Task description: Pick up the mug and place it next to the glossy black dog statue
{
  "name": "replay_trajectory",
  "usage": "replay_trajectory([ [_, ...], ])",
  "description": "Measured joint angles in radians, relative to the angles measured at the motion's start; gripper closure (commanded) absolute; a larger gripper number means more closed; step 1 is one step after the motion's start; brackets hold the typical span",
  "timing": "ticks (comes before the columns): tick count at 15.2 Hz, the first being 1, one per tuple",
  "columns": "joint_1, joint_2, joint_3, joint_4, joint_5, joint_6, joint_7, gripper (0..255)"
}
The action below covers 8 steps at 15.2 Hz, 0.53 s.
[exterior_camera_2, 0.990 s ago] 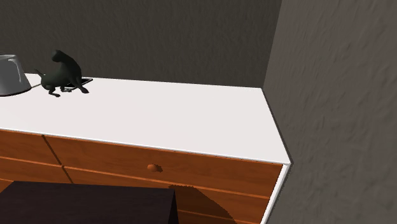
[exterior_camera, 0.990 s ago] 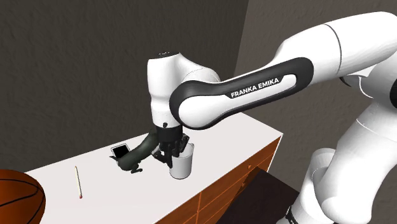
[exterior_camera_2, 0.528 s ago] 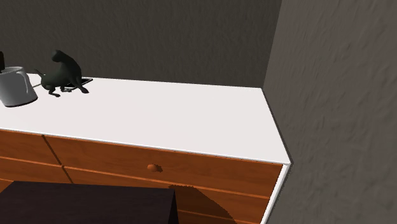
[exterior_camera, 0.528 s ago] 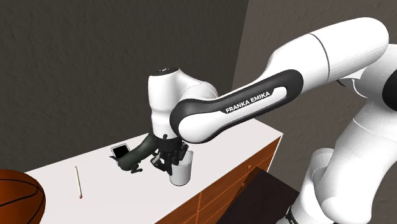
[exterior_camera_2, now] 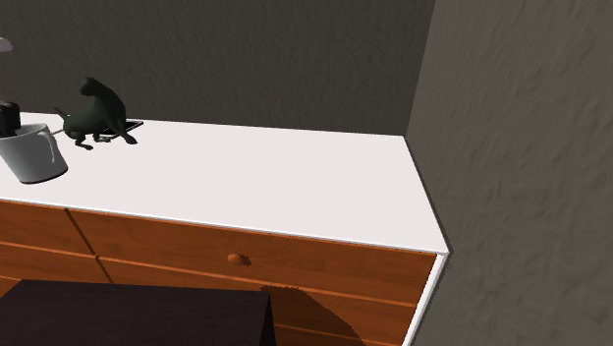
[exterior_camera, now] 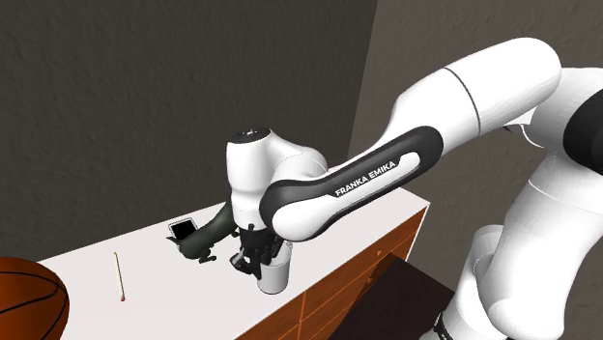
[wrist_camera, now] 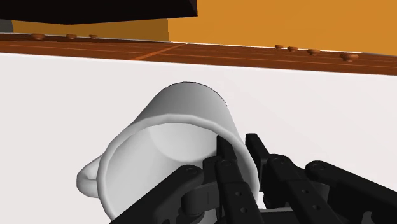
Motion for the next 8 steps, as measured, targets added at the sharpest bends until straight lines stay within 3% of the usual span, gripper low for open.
replay_trajectory([
  [8, 0.001, 0.029, 0.002, -0.027, -0.014, 0.053, 0.013, 255],
])
